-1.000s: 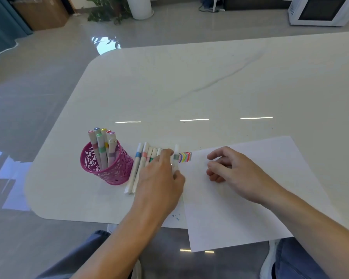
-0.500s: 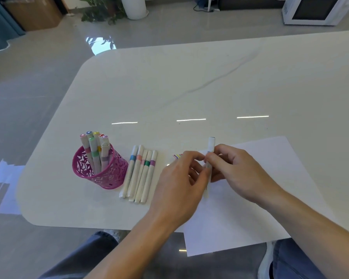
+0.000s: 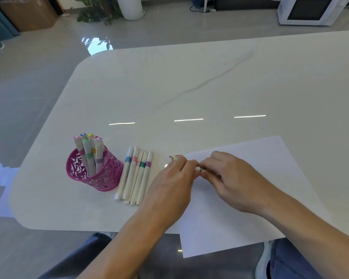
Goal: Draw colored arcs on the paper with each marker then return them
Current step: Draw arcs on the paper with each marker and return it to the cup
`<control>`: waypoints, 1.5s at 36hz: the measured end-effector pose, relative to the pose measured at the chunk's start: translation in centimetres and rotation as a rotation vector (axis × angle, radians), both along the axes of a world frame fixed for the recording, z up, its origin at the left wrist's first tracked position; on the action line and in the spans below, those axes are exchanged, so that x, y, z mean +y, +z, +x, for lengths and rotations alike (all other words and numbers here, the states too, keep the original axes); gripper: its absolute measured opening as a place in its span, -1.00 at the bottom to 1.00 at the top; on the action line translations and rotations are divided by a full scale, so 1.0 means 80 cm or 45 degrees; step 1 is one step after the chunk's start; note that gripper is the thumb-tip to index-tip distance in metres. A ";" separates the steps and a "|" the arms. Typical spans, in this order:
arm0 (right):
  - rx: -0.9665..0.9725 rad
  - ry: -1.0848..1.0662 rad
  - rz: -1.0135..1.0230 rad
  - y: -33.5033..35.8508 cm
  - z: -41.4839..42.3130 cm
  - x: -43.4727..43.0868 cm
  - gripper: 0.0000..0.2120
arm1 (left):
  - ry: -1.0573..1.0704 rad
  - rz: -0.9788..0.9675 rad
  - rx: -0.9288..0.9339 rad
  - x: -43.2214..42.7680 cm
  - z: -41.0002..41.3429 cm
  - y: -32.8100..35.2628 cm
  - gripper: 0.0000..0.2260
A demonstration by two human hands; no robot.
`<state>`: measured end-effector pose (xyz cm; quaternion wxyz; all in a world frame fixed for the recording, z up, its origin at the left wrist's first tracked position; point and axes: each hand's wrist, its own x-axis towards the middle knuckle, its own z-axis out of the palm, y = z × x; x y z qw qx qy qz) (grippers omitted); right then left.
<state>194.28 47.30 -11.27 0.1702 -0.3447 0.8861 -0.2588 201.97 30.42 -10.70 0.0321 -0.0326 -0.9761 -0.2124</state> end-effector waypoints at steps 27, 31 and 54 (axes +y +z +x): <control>0.168 0.012 -0.002 0.013 0.003 -0.002 -0.51 | 0.000 0.166 0.208 -0.017 -0.003 0.018 -0.90; 0.157 0.001 0.025 0.013 0.002 -0.001 -0.55 | -0.004 0.181 0.219 -0.017 -0.003 0.016 -0.88; -0.285 -0.274 -0.152 0.007 -0.013 0.008 -0.77 | 0.207 0.065 0.087 -0.034 0.001 -0.001 -0.88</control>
